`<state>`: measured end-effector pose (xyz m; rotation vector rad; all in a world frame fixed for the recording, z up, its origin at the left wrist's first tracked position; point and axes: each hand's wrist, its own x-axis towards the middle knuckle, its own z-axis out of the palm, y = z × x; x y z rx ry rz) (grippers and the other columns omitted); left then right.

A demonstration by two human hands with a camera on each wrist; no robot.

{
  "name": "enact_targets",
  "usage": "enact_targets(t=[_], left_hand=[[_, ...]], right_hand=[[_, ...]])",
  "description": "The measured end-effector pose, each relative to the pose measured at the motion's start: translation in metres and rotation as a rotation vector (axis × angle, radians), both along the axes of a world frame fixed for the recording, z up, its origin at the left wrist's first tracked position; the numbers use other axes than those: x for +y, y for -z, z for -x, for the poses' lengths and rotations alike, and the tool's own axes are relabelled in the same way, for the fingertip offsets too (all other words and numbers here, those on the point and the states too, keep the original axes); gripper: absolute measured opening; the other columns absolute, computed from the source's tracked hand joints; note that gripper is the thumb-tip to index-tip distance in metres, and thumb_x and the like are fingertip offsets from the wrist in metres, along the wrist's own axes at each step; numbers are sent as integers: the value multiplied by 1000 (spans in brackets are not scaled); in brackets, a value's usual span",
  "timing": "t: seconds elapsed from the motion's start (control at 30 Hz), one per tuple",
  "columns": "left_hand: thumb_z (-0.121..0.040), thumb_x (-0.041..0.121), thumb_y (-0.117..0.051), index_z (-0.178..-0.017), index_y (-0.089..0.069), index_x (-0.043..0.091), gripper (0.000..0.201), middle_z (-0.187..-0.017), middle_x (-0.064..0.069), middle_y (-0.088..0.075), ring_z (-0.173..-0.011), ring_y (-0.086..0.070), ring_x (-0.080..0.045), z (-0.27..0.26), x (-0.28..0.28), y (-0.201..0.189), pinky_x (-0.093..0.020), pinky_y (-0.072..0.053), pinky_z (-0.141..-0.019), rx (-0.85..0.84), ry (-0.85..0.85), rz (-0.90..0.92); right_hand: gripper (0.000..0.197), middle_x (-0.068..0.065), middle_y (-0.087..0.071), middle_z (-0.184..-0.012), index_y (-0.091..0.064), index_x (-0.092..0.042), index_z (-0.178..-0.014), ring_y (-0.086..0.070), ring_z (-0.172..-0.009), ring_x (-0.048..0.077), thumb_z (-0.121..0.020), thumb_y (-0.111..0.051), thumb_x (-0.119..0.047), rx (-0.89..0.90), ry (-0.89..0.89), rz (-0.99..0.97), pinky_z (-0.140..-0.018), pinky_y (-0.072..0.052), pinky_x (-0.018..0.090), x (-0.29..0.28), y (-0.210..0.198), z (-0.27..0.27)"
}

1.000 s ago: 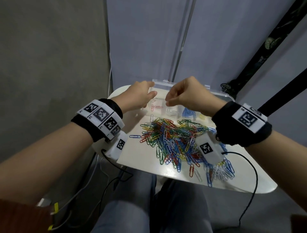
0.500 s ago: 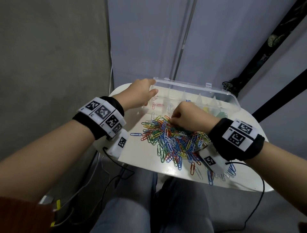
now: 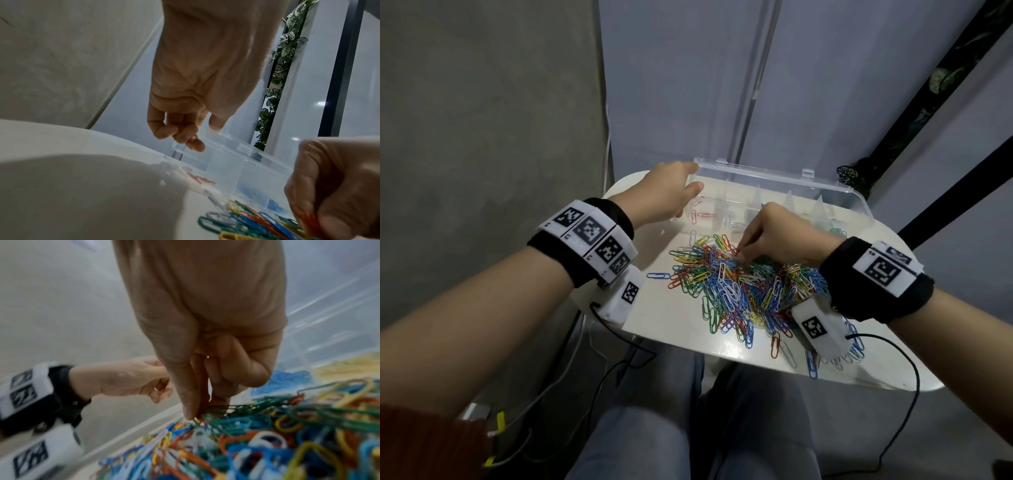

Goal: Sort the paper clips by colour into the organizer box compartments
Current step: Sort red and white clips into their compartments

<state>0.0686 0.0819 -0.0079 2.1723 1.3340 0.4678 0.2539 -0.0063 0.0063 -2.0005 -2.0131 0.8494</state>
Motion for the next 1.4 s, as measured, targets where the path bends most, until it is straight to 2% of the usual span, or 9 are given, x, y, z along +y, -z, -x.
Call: enact_targets(t=[0.07,0.23,0.43,0.63,0.83,0.93,1.07,1.2,1.4], left_hand=[[-103,32,-41,-147,-37,13,49,-72,-9,-68,-83,-67,-26,0,0,0,-35,-46,-84,3,-1,0],[-103,32,-41,-148,-36,13,49,-74,-10,-68,-81,-67,-25,-1,0,1,-36,-46,-84,2,-1,-1],[-103,32,-41,-148,-36,13,49,-75,-11,-69,-79,-67,-26,-1,1,1,-35,-47,-80,11,-1,2],[-103,32,-41,-148,-35,13,49,-74,-10,-68,-80,-65,-24,-2,-1,0,-33,-44,-80,7,-11,-1],[-103,31,-41,-148,-35,13,49,-74,-8,-66,-80,-65,-24,-1,-3,-2,-31,-44,-74,11,-17,-1],[-103,31,-41,-147,-36,12,49,-71,-6,-64,-80,-66,-25,-2,-3,-2,-31,-43,-73,14,-13,-4],[-103,31,-41,-147,-36,13,48,-73,-7,-64,-83,-67,-26,-2,-2,-2,-29,-42,-75,8,-12,-4],[-103,31,-41,-146,-37,12,48,-69,-3,-61,-84,-67,-26,-3,0,0,-30,-42,-78,13,-6,-15],[-103,31,-41,-146,-38,12,47,-66,-2,-62,-83,-67,-26,-3,2,2,-30,-41,-75,8,-3,-24]], right_hand=[[8,-3,-66,-52,-77,-4,-77,-44,-38,6,-74,-81,-10,146,74,28,-38,-36,18,-1,-4,-6],[10,10,-69,-67,-73,6,-81,-35,-41,9,-79,-74,-4,506,222,163,-35,-27,15,0,-11,-18],[10,11,-68,-71,-69,8,-85,-32,-42,8,-84,-68,-2,653,268,233,-33,-24,15,2,-20,-19],[12,4,-71,-69,-73,-1,-81,-42,-48,9,-81,-75,-13,373,238,-90,-39,-35,20,30,-50,0],[16,0,-61,-48,-73,5,-78,-34,-40,14,-81,-75,-11,139,206,-136,-34,-28,16,57,-47,29],[13,2,-62,-56,-73,1,-88,-37,-46,16,-79,-76,-9,166,193,-95,-37,-30,18,57,-43,30],[14,3,-55,-57,-73,-1,-90,-41,-46,14,-78,-77,-7,207,191,-237,-34,-29,16,45,-47,24],[5,-3,-63,-63,-74,-1,-85,-50,-41,-7,-80,-73,1,196,-8,-263,-42,-35,4,18,-50,18],[20,3,-71,-88,-78,-13,-95,-53,-55,-9,-80,-73,-2,-43,-340,-131,-53,-36,6,5,-19,22]])
